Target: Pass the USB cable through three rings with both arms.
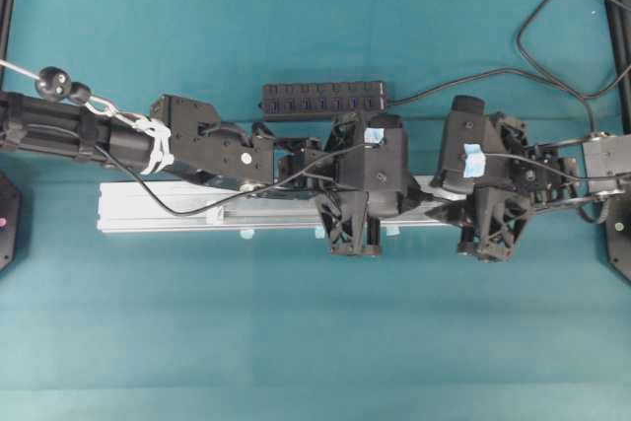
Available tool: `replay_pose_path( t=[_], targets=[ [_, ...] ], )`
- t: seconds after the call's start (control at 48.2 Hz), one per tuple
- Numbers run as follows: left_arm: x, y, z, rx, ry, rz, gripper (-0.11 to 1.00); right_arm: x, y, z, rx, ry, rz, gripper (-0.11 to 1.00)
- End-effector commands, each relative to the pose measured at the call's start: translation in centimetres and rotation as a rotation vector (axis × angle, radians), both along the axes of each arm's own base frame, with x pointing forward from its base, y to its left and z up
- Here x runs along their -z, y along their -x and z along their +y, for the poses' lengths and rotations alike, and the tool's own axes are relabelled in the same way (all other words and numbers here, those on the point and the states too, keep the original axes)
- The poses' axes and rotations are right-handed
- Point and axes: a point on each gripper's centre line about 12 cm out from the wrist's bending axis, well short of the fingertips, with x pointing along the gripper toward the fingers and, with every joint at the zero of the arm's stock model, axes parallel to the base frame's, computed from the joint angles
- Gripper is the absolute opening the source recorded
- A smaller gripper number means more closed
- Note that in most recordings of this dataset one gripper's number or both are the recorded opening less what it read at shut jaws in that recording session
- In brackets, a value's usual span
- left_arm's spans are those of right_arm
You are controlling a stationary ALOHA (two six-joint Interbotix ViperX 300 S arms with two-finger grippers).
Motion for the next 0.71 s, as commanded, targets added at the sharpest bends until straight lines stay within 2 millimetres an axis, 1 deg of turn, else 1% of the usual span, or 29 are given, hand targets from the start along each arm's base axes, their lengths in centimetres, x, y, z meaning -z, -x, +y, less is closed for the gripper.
replay_pose_path(
  t=[0.0,0.124,0.29,0.684],
  targets=[
    [-1.81,-0.16,0.00,0.003,-0.005,-0.044,0.24,-0.53,-0.82,0.00,-0.003,-0.002,-0.040,0.11],
    [-1.64,-0.06,0.08,0.001,-0.005,-0.040,0.24,-0.22,-1.18,0.03,-0.007,-0.003,-0.042,0.04],
    [-1.51,0.01,0.08,0.001,-0.005,-0.035,0.24,-0.34,-1.56,-0.07,-0.004,-0.003,-0.047,-0.02],
    [-1.51,0.51,0.06,0.001,-0.005,-0.034,0.24,-0.31,-1.49,-0.54,0.008,0.002,-0.042,-0.03]
  ],
)
